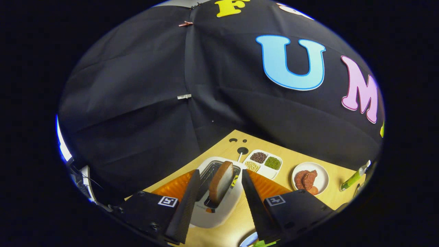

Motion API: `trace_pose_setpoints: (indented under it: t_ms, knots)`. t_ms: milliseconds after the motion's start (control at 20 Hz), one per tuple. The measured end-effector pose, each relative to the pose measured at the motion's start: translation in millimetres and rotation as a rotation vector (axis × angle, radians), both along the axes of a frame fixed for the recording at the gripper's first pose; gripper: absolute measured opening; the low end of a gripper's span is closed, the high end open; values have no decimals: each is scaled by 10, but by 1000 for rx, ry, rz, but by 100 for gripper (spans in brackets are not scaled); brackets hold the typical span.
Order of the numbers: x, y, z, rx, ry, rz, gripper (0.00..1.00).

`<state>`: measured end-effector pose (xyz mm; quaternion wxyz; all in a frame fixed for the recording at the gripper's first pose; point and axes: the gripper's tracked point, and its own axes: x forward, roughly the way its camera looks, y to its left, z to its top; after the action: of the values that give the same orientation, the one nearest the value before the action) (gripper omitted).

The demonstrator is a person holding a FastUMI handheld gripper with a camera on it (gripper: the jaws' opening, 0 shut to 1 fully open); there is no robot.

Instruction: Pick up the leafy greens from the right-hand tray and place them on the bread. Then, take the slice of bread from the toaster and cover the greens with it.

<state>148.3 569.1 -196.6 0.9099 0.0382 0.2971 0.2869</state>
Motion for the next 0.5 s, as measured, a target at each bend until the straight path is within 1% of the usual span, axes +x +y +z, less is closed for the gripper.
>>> trace_pose_setpoints:
  t_ms: [350,400,500]
  knots:
    - [172,180,-376,-60,69,-31,76]
    - [204,213,-426,-64,75,-39,72]
    - [212,256,-510,-56,114,-44,54]
